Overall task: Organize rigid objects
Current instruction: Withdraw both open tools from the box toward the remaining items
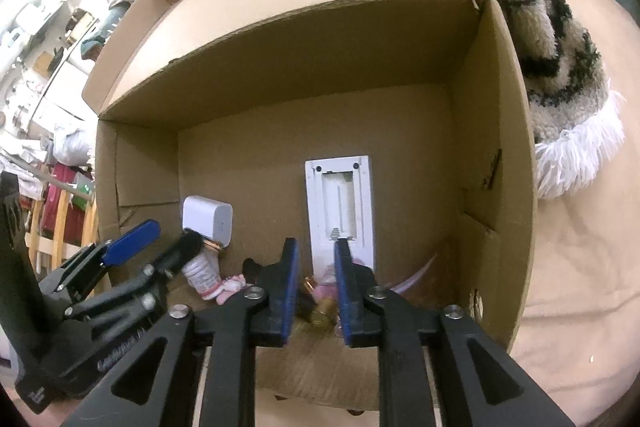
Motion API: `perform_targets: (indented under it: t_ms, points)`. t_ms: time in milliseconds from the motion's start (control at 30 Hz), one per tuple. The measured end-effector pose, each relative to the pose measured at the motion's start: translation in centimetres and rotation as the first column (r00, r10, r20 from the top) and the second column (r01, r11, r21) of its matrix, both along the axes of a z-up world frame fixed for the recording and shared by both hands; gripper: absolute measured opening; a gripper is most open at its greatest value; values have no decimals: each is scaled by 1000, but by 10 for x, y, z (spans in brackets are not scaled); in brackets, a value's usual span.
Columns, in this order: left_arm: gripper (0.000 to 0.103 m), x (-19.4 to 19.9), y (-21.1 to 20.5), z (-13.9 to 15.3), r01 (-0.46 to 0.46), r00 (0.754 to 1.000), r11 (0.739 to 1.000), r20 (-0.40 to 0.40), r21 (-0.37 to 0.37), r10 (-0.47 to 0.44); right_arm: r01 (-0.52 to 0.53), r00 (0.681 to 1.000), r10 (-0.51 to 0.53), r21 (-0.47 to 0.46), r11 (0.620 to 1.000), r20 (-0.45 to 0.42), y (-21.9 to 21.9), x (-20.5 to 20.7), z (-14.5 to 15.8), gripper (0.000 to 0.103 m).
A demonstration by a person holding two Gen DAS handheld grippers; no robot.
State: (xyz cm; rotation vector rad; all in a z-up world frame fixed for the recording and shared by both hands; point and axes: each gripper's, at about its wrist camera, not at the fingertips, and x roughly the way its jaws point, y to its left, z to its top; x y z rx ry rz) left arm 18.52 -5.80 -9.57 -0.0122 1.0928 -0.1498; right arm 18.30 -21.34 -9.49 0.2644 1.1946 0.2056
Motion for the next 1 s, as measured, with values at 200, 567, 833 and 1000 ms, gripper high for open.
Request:
perform_targets:
  t_ms: [200, 567, 833, 1000]
  points:
    - [83, 1, 6, 2, -22, 1000, 1000, -6, -11, 22, 53, 997, -55, 37, 998, 60, -14, 0, 15, 79]
    - [83, -12, 7, 17, -27, 999, 999, 25, -18, 27, 81, 991, -83, 28, 996, 103, -24, -2, 26, 87]
    - [83, -20, 20, 36, -45, 998, 998, 30, -41, 46, 103, 977, -111, 54, 993, 182, -27, -18, 48, 103]
    - [88, -34, 31, 55, -69, 995, 998, 72, -4, 69, 113, 974, -126, 73, 991, 190, -29, -31, 55, 103]
